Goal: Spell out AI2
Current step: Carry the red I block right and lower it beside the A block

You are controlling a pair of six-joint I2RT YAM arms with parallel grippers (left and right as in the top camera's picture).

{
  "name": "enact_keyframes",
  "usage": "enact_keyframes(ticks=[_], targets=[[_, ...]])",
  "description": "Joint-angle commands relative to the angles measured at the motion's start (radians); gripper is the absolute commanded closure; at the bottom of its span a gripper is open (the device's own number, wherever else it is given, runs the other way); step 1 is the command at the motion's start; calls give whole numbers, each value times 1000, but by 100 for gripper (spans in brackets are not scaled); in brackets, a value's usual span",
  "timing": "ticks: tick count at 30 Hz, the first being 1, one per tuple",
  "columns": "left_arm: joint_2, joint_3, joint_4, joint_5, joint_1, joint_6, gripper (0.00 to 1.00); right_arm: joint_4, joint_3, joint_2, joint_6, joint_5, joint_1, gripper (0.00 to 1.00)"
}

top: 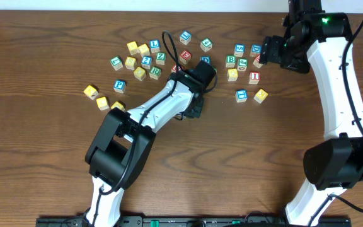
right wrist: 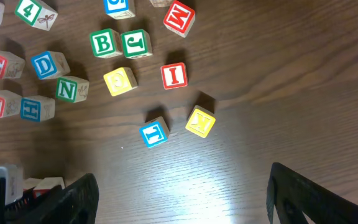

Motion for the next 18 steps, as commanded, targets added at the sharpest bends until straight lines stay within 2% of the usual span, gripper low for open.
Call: enact_keyframes(ticks=[1, 18], targets=[[7, -23, 8, -21, 2, -13, 73, -5, 1, 5, -4, -3, -1, 18], [7, -24, 61, -21, 60, -39, 73, -19, 1, 5, -4, -3, -1, 18]])
